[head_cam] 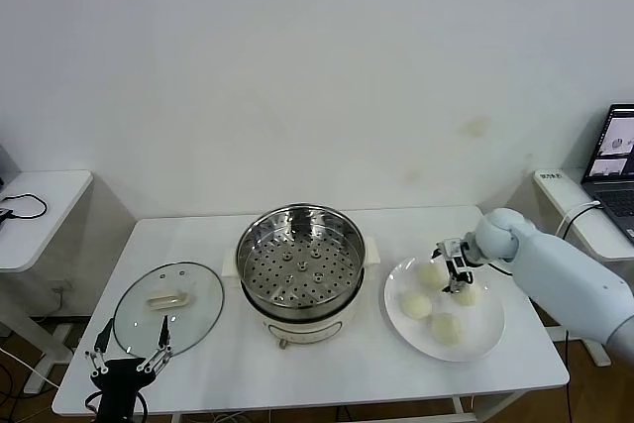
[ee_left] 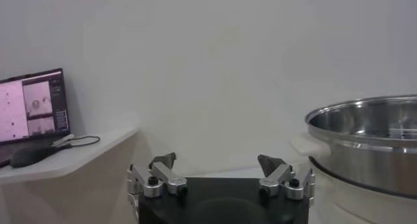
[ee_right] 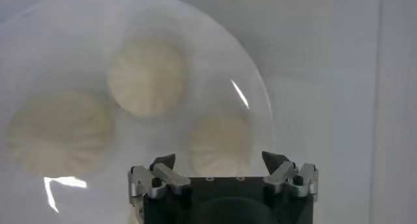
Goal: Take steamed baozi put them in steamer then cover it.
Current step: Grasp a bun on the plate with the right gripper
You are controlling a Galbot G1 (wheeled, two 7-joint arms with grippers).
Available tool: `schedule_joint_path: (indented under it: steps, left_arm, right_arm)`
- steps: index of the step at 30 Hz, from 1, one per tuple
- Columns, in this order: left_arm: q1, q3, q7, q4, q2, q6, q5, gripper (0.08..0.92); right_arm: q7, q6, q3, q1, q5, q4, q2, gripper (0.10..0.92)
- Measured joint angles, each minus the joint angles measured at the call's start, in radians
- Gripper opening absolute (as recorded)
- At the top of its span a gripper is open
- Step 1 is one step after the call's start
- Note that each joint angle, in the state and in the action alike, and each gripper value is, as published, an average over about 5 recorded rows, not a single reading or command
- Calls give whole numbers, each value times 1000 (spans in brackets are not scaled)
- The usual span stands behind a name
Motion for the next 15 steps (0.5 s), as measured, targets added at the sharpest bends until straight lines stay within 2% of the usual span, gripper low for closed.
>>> schedule_joint_path:
  steps: [15]
  left_arm:
    - [8, 0, -1, -5, -4, -10, 3, 823]
  right_arm:
    - [12, -7, -13, 23, -16, -78, 63, 702]
